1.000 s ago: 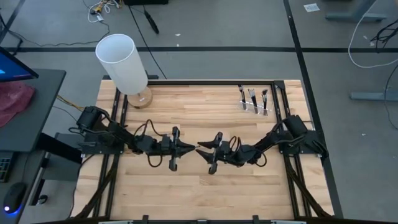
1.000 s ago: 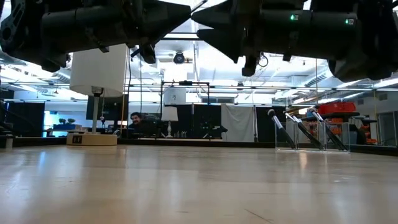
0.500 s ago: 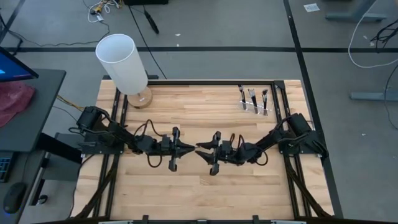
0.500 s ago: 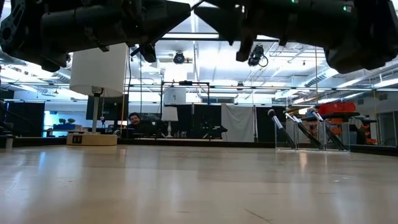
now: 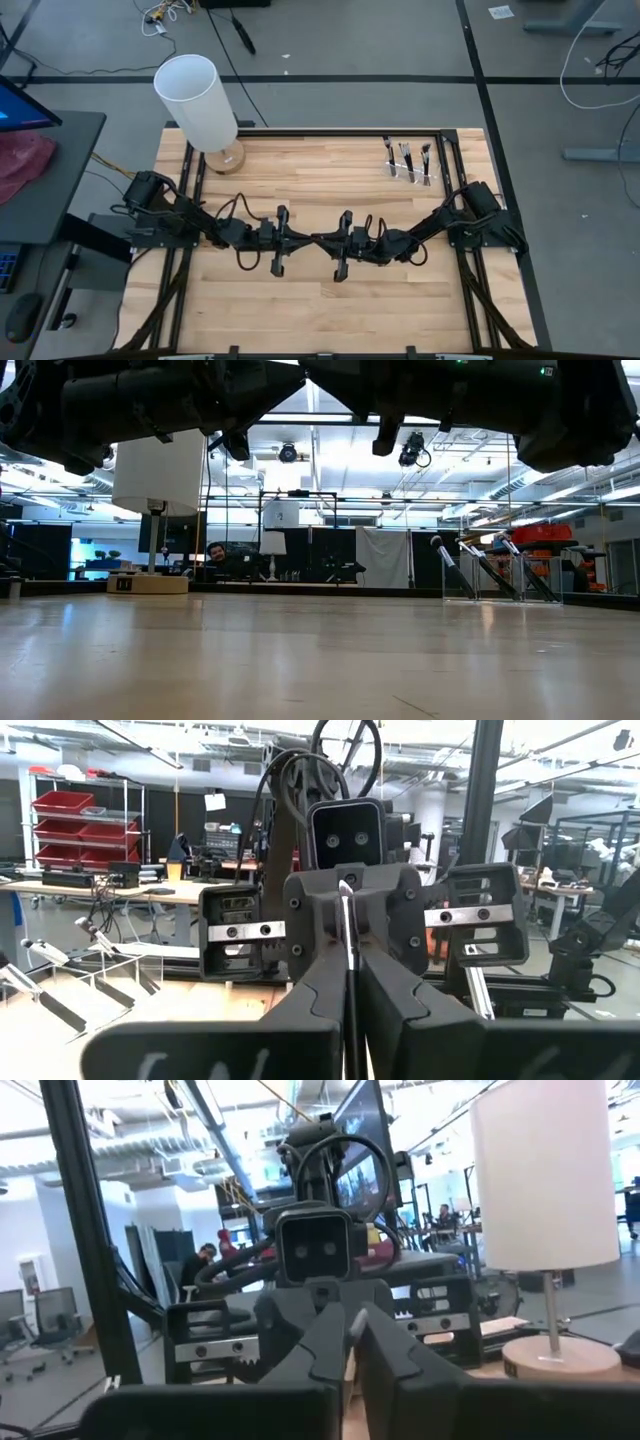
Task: Put items in baskets/containers
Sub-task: Put the eyeshadow brush into the transparent organizer
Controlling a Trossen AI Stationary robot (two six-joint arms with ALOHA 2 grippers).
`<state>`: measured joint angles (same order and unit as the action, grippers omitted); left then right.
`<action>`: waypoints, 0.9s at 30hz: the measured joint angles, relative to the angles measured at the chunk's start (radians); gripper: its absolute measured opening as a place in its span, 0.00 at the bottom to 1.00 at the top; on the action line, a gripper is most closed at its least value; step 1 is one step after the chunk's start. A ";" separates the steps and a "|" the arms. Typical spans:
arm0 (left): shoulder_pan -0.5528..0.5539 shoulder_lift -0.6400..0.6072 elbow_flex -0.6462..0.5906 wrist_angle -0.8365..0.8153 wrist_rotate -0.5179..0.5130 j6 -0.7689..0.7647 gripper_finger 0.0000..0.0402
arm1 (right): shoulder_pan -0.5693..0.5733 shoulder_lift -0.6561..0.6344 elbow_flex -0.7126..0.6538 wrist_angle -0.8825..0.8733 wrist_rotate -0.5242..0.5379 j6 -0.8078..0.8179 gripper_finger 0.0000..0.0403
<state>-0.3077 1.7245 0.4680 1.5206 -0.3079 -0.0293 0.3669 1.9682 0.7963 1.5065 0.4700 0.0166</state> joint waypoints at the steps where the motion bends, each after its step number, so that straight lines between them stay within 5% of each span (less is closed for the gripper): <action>1: 0.000 0.000 -0.001 -0.001 -0.005 0.000 0.04 | 0.000 0.000 0.000 -0.005 0.001 0.000 0.03; 8: 0.004 0.002 -0.001 -0.031 -0.057 0.011 0.15 | 0.009 -0.069 -0.030 -0.157 0.095 -0.010 0.02; 19: 0.004 0.000 0.001 -0.269 -0.177 0.013 0.46 | -0.019 -0.642 -0.042 -1.312 0.339 0.283 0.02; 27: 0.010 0.010 0.001 -0.338 -0.189 -0.016 0.48 | -0.278 -0.843 0.097 -1.923 0.262 0.437 0.02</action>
<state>-0.2974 1.7343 0.4690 1.1829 -0.4966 -0.0455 0.0893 1.1255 0.8934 -0.4162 0.7324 0.4540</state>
